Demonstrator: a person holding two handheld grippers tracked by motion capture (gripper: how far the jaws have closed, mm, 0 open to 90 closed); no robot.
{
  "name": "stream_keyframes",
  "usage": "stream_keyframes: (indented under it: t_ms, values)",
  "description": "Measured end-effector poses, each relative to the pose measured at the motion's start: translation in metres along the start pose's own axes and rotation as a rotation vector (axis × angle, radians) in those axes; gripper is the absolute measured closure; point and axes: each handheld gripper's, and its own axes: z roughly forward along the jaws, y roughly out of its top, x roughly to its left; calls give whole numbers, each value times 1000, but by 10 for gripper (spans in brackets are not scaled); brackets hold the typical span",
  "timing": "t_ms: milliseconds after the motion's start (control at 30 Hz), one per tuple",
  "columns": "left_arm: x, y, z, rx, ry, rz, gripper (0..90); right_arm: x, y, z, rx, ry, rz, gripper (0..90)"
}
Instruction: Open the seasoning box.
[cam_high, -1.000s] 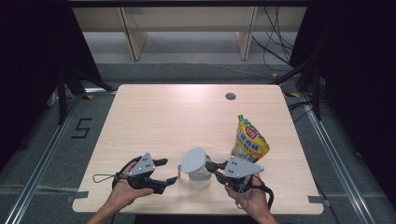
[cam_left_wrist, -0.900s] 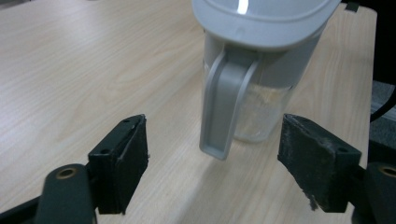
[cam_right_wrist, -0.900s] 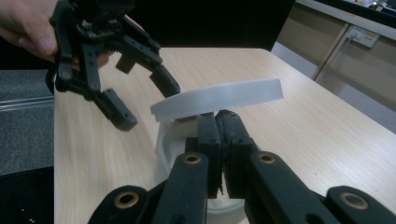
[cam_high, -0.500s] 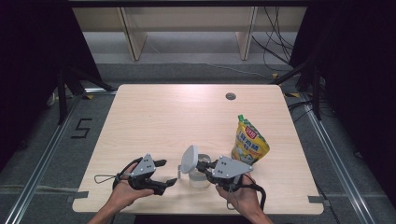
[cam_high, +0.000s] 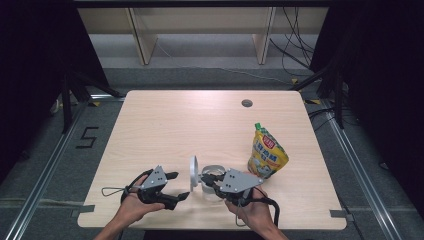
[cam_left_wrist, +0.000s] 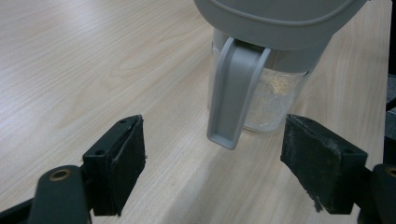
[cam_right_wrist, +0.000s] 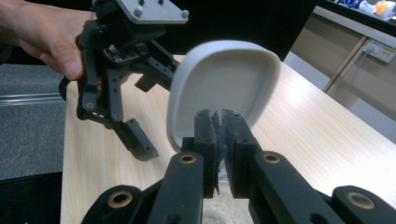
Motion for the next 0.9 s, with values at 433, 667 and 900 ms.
stream_keyframes:
  t_ms: [433,667,900]
  values:
    - [0,0,0,-16,-5,-3,157,-17,-27,-27,6,-96,89,671]
    - [-1,1,0,7,38,-2,159,-26,-40,-41,15,-152,162,539]
    - [-1,2,0,-21,37,-56,165,-31,-59,-60,19,-191,209,469]
